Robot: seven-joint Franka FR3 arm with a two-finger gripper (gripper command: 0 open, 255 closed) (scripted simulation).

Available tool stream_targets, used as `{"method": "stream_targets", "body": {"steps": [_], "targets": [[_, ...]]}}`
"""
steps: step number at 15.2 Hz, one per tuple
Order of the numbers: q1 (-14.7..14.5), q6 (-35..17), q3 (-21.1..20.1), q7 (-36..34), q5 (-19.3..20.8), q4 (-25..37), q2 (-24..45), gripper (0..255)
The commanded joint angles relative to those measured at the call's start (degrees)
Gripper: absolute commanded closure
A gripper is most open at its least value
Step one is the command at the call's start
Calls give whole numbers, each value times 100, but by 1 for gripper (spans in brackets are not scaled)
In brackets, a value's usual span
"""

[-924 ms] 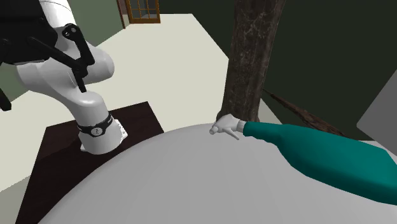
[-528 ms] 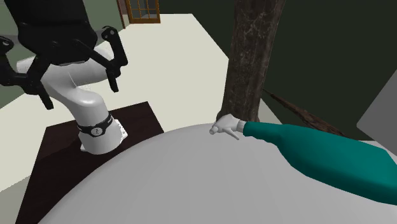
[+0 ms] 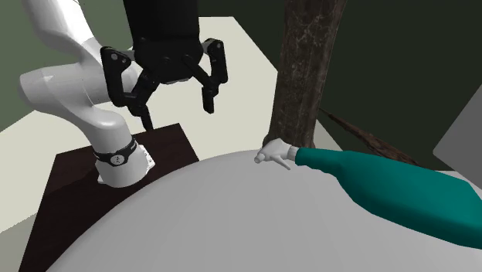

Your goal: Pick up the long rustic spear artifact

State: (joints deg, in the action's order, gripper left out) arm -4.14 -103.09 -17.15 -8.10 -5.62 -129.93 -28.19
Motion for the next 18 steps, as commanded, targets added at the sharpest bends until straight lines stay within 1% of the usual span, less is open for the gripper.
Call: {"method": "stream_targets", "body": {"steps": [1,5,9,14,18], "targets": [[-24,-105,-239,-339,-28,268,344,0],[-52,-263,-663,-979,43,843,1035,0],[-91,-357,-1061,-1659,278,1533,1815,0],[-265,-330,-1459,-2556,815,2587,2928,0],[-600,-146,-1625,-3243,1378,3625,3919,0]]}}
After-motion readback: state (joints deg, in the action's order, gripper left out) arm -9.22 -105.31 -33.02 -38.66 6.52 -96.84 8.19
